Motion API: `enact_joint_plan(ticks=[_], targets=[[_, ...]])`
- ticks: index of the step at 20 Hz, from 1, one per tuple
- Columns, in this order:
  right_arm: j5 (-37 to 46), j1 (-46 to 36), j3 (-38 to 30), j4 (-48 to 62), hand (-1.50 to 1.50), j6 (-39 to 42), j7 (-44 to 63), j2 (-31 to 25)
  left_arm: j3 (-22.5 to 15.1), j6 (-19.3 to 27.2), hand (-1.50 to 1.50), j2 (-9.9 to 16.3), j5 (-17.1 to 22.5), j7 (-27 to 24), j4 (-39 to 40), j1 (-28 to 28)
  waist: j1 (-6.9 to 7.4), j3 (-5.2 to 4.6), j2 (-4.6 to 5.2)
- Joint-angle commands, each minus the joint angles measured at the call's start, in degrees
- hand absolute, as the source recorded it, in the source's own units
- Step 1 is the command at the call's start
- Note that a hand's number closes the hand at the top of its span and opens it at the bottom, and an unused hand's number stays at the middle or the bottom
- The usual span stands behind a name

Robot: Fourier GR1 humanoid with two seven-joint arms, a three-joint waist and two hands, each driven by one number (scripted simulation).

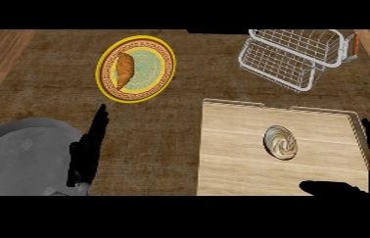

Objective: Pick the cupcake from the tray and place it in the tiered basket

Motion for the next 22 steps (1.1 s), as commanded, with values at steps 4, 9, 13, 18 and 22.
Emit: enact_joint_plan(ticks=[4,9,13,18,22], targets=[[1.85,-6.47,1.54,4.02,-1.50,9.61,13.70,7.32,0.30,0.14,0.00,-0.47,0.19,0.85,1.98,2.49,-0.47,-0.49,0.13],[4.13,-13.38,1.15,10.95,-1.50,12.53,13.70,13.04,1.67,-1.53,0.00,-0.12,0.91,-0.01,3.53,1.77,-0.33,-0.47,0.30],[3.65,-12.14,0.52,13.30,-1.50,15.79,13.70,15.06,-0.13,-0.35,0.00,-0.92,-0.33,0.49,1.13,4.16,-0.69,-0.38,0.04],[5.23,-14.17,-0.39,17.45,-1.50,19.42,13.70,20.73,3.20,-2.52,0.00,0.27,1.85,0.34,3.33,2.07,-1.16,-0.49,0.15],[4.00,-16.20,-4.65,17.70,-1.50,23.00,13.70,21.91,2.98,-3.29,0.00,0.51,1.49,-2.05,3.38,4.86,-1.47,-0.47,-0.06]])
